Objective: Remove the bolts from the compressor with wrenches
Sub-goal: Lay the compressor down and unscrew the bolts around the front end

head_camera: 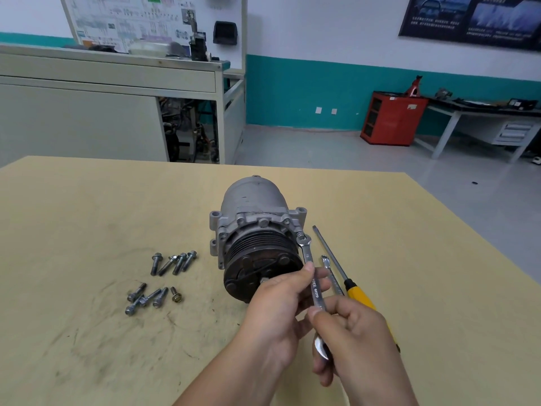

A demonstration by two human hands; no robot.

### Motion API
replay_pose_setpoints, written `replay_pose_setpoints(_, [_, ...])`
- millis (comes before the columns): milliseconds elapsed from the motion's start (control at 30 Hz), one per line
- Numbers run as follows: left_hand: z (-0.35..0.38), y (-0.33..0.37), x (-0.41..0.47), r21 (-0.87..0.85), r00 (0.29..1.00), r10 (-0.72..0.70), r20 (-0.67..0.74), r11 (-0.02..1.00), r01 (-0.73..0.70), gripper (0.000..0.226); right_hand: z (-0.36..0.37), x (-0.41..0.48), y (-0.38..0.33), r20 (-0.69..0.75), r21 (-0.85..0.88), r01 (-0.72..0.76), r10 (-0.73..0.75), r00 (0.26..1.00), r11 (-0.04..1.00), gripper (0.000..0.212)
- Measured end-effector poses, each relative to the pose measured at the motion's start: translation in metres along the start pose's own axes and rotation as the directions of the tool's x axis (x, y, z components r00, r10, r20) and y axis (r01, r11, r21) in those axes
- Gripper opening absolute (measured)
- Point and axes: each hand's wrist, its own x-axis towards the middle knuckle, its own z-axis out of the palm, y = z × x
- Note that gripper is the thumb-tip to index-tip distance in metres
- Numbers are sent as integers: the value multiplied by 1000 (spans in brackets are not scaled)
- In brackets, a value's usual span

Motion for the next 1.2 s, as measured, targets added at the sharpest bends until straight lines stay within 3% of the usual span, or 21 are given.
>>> replay_pose_setpoints(100, [0, 0, 0, -70, 998, -67, -2, 995, 66, 32, -2, 1, -2, 72, 69, -46, 41, 997, 997, 31])
replay_pose_setpoints(200, [0, -1, 0, -137, 990, -138, 37, 980, 142, 33, -6, 4, -3, 201, 330, -207, 146, 969, 921, 43])
replay_pose_setpoints(300, [3, -2, 1, -234, 989, -147, 29, 961, 150, 28, -7, 6, 0, 281, 459, -303, 187, 941, 835, 27])
replay_pose_setpoints(400, [4, -5, 4, -269, 990, -131, 46, 953, 139, 27, -5, 9, 5, 252, 514, -330, 228, 940, 791, 20])
replay_pose_setpoints(600, [1, -9, 5, -75, 998, -43, 38, 996, 46, 30, -8, 8, 0, 149, 473, -269, 225, 963, 839, 19])
replay_pose_setpoints(767, [3, -9, 3, 22, 999, -6, 49, 1000, 4, 27, -12, 4, -4, 45, 409, -179, 176, 983, 895, 31])
replay_pose_setpoints(1067, [8, -9, 1, 24, 996, 64, 62, 998, -66, 23, -15, 3, -5, -100, 140, -15, 30, 995, 990, 26])
replay_pose_setpoints(1200, [7, -7, 1, 1, 995, 44, 89, 999, -44, 24, -18, 4, -9, -16, 190, -72, 76, 997, 979, 24])
